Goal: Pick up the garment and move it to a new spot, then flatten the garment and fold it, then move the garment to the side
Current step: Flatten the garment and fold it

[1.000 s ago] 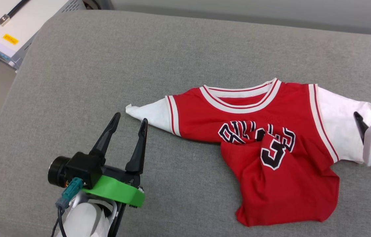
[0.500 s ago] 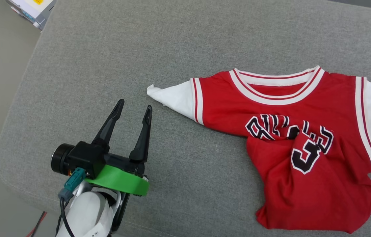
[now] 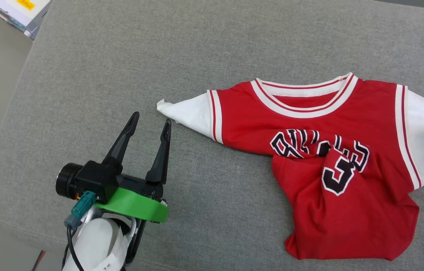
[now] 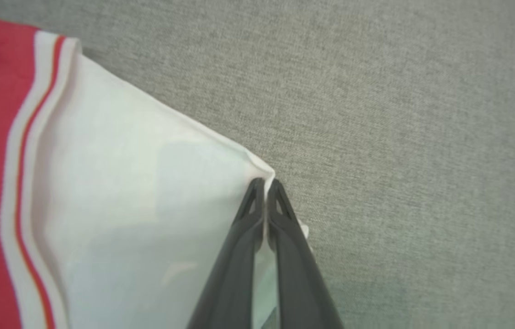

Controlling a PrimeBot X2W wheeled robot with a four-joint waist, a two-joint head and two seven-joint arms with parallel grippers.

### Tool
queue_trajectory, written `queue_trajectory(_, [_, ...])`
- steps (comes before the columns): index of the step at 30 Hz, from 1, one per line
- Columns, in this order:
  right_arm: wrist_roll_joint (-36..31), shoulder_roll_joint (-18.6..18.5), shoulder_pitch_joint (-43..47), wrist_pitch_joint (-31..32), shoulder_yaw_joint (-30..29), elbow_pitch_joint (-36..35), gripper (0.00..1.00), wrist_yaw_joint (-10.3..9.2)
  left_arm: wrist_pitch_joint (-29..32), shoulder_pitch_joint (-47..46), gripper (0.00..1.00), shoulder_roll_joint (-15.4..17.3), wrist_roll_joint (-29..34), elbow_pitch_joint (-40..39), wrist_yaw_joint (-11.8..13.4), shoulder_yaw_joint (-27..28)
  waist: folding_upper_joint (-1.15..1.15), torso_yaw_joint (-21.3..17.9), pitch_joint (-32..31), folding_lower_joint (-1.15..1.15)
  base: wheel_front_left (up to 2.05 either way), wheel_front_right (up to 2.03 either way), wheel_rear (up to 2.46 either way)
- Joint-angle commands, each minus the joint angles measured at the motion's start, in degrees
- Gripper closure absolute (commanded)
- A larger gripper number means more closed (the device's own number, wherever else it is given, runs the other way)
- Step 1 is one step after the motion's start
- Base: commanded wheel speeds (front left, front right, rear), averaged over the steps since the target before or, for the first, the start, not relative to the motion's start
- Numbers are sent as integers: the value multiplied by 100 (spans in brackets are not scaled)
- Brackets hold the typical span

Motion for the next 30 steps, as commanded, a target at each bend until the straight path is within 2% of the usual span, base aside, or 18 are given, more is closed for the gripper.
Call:
queue_trajectory(1, [1,-25,85,-16,-10,126,100,-4,-32,-81,0,7,45,5,-14,22,69,-52,-48,0,0,0,0])
queue_trajectory(13, [-262,-419,274,-365,-361,172,100,-4,-32,-80,0,168,-11,-38,-16,64,69,-373,-83,0,0,0,0])
queue_trajectory(19, [-468,-274,272,-722,-560,260,100,-4,-33,-133,0,222,-55,8,-16,54,69,-517,-62,0,0,0,0])
queue_trajectory(20, [-525,-240,254,-830,-587,268,59,-4,-33,-139,0,225,-67,24,-16,55,69,-541,-72,0,0,0,0])
queue_trajectory(21, [-580,-178,225,-962,-644,295,0,-4,-33,-142,0,232,-84,47,-16,53,69,-572,-89,0,0,0,0])
queue_trajectory(24, [-742,-83,147,-1373,-640,268,0,-4,-33,-140,0,251,-132,108,-16,43,69,-655,-169,0,0,0,0])
queue_trajectory(30, [-731,153,109,-2620,-629,-166,0,-4,-33,-123,0,302,-254,244,-16,31,69,-821,-491,0,0,0,0])
